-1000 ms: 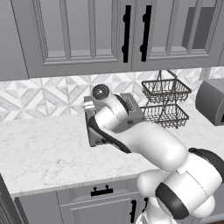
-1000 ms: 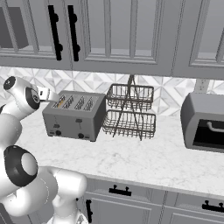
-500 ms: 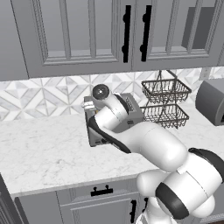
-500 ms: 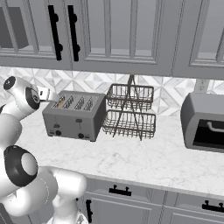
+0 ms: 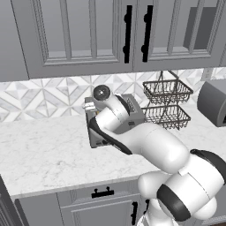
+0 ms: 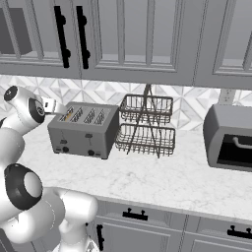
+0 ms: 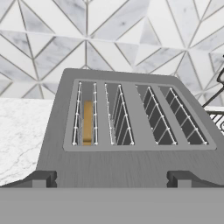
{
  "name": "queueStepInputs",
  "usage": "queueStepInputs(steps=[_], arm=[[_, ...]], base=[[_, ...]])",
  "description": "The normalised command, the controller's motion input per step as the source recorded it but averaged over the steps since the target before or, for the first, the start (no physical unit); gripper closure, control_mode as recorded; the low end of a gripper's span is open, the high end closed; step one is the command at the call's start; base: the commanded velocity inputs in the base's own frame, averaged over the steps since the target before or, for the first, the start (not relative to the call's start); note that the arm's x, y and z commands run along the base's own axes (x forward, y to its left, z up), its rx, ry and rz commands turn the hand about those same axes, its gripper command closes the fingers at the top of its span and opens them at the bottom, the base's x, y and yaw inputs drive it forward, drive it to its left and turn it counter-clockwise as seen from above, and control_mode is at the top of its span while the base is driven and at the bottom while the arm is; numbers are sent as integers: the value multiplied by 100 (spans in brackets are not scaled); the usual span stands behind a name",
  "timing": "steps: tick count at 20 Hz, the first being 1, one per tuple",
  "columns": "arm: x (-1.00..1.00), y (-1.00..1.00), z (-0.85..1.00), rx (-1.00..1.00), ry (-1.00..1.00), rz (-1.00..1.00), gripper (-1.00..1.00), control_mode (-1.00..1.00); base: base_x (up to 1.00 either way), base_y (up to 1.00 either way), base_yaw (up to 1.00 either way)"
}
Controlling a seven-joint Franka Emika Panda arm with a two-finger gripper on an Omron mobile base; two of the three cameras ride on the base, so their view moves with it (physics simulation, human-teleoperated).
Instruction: Start the toaster. Once the lever pops up, take the bread to the plate on the dining counter.
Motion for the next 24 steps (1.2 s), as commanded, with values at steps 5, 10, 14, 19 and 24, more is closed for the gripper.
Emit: queueStepInputs(steps=[5,10,14,19,24], arm=[[0,0,0,0,0,0,-100,-100],[0,0,0,0,0,0,-100,-100],[0,0,0,0,0,0,-100,-100],[0,0,0,0,0,0,-100,-100],[0,0,0,0,0,0,-100,-100]], base=[[0,0,0],[0,0,0],[0,0,0],[0,0,0],[0,0,0]])
